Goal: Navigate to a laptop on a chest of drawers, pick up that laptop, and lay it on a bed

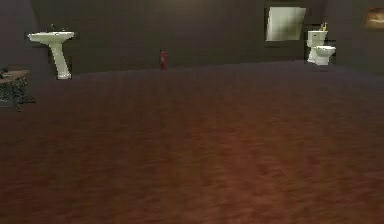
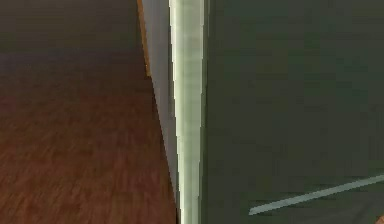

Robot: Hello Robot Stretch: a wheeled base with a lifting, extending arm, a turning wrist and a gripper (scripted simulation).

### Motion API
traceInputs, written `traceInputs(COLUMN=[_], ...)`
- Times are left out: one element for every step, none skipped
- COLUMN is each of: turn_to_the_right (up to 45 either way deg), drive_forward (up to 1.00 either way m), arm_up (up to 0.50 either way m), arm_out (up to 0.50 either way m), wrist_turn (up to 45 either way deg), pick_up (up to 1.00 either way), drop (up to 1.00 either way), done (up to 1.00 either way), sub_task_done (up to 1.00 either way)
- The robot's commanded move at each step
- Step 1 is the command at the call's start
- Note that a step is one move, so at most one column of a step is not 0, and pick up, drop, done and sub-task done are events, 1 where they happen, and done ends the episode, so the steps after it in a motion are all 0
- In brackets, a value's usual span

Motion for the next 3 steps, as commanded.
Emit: traceInputs(turn_to_the_right=[27.0,0.0,45.0], drive_forward=[0.00,0.30,0.00], arm_up=[0.00,0.00,0.00], arm_out=[0.00,0.00,0.00], wrist_turn=[0.0,0.0,0.0], pick_up=[0.00,0.00,0.00], drop=[0.00,0.00,0.00], done=[0.00,0.00,0.00], sub_task_done=[0.00,0.00,0.00])
